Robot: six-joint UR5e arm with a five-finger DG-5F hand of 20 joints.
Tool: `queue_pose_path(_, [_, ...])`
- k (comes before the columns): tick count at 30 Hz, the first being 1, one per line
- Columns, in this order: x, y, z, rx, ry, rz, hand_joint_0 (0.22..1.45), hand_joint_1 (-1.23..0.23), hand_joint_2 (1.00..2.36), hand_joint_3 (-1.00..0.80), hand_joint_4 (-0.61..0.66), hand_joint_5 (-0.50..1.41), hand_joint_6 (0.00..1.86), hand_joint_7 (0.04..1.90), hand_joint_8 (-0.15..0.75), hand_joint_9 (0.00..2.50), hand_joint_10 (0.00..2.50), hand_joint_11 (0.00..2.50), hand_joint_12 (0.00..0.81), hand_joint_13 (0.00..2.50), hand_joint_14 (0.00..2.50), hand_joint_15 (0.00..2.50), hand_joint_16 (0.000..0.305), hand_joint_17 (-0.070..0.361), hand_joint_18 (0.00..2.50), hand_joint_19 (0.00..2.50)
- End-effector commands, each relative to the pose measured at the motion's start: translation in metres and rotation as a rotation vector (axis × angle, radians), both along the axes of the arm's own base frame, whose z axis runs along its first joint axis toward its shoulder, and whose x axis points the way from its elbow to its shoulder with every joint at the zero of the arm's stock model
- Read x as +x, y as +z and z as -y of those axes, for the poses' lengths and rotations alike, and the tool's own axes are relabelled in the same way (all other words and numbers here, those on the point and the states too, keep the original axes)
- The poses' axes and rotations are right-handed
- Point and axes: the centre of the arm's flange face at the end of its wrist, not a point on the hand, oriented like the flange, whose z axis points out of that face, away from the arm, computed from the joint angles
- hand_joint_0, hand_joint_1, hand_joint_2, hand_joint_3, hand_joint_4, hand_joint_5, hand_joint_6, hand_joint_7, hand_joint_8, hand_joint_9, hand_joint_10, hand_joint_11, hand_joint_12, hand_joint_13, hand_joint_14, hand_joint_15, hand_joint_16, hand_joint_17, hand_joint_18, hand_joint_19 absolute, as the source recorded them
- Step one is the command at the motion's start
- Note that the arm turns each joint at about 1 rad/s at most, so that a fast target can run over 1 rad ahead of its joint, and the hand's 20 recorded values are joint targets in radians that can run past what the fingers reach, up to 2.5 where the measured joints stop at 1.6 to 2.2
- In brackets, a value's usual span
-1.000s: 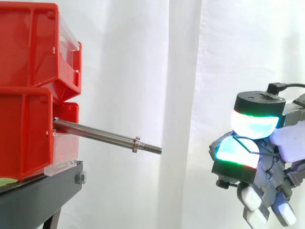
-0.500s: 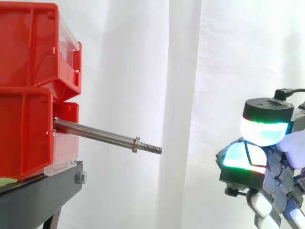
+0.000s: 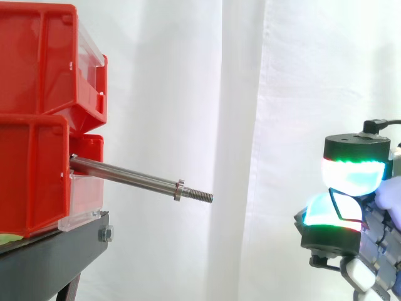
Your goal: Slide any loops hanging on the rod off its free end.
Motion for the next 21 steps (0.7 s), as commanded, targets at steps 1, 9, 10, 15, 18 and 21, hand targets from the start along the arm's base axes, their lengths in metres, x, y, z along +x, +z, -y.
queue_pose_path(1, [-0.001, -0.002, -0.001, 0.007, -0.001, -0.010, 0.61, -0.69, 1.02, -0.13, 0.01, -0.16, 0.95, 1.14, 0.307, 0.90, 0.01, 0.34, 0.279, 0.87, 0.01, 0.17, 0.044, 0.099, 0.94, 0.42])
queue_pose_path(9, [-0.001, -0.002, -0.001, 0.003, -0.006, -0.010, 0.57, -0.62, 1.01, -0.18, 0.12, -0.14, 0.94, 1.15, 0.339, 0.94, 0.01, 0.33, 0.311, 0.90, 0.01, 0.17, 0.051, 0.114, 0.97, 0.41])
queue_pose_path(10, [-0.001, -0.002, -0.001, 0.003, -0.006, -0.010, 0.57, -0.61, 1.01, -0.18, 0.13, -0.14, 0.94, 1.15, 0.343, 0.94, 0.01, 0.34, 0.313, 0.90, 0.01, 0.17, 0.051, 0.115, 0.97, 0.41])
queue_pose_path(15, [-0.003, -0.003, -0.001, 0.006, -0.008, -0.027, 0.57, -0.61, 1.01, -0.18, 0.12, -0.14, 0.94, 1.15, 0.346, 0.95, 0.01, 0.34, 0.313, 0.90, 0.01, 0.18, 0.052, 0.116, 0.97, 0.41])
queue_pose_path(18, [-0.006, -0.004, -0.002, 0.021, -0.009, -0.048, 0.57, -0.61, 1.01, -0.18, 0.12, -0.14, 0.93, 1.15, 0.349, 0.95, 0.01, 0.33, 0.314, 0.90, 0.01, 0.18, 0.051, 0.116, 0.97, 0.41])
queue_pose_path(21, [-0.011, -0.005, -0.005, 0.088, -0.037, -0.093, 0.57, -0.61, 1.01, -0.19, 0.13, -0.14, 0.93, 1.15, 0.345, 0.95, 0.01, 0.33, 0.315, 0.90, 0.01, 0.17, 0.051, 0.115, 0.97, 0.41])
